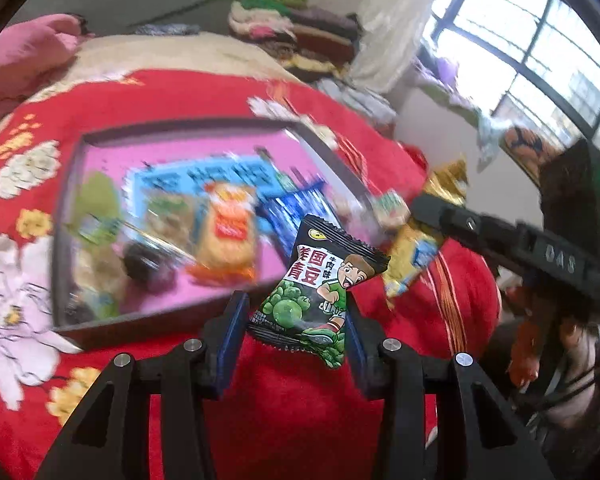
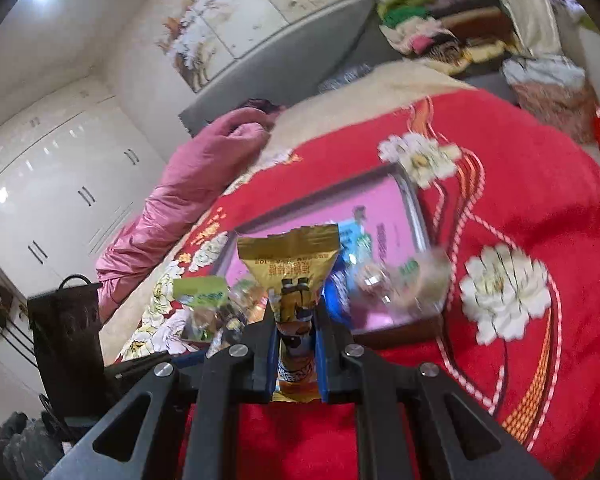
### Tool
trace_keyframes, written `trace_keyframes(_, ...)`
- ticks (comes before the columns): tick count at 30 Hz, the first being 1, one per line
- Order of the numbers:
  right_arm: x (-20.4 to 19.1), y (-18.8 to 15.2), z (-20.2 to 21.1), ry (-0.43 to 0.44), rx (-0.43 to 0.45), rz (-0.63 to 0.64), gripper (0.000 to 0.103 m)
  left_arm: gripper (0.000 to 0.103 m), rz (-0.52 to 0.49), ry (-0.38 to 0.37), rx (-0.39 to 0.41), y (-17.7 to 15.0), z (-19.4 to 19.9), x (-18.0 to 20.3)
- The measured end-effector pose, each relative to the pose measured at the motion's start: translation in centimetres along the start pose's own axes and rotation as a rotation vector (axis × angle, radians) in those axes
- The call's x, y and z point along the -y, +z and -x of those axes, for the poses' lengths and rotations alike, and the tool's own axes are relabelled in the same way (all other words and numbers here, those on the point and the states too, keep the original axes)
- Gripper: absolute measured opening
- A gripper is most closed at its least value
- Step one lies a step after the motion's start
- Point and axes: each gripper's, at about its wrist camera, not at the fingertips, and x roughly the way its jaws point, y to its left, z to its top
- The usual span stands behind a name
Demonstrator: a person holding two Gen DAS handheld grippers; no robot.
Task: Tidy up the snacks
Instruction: 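Grasp the green pea snack packet with left tool while right tool grasps the yellow wafer bar, then lower the pea packet into the tray with left tool while right tool lowers the yellow bar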
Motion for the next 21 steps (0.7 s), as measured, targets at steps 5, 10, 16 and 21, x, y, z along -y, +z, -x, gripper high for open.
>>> trace_keyframes(5, -0.9, 1.0, -0.3, -0.002, 0.025, 0.051, 0.015, 0.047, 0.072, 0.105, 0.084, 1.1, 1.3, -1.6)
trace_keyframes(10, -0.7, 1.6, -0.7, -0.011, 0.037, 0.050, 0.015, 0.047, 0.132, 0.193, 0.099, 1.6, 1.2, -3.6)
trace_keyframes(16, -0.1, 2.8, -1.5, -0.099, 0.059, 0.078, 0.015, 0.047, 0.148, 0.239, 0.085, 1.7, 0.2, -4.6)
trace_keyframes(21, 0.2, 3.3, -2.7, -0.165, 0.059, 0.118, 0.015, 0.047, 0.145, 0.246, 0.074, 1.8, -0.8, -4.8)
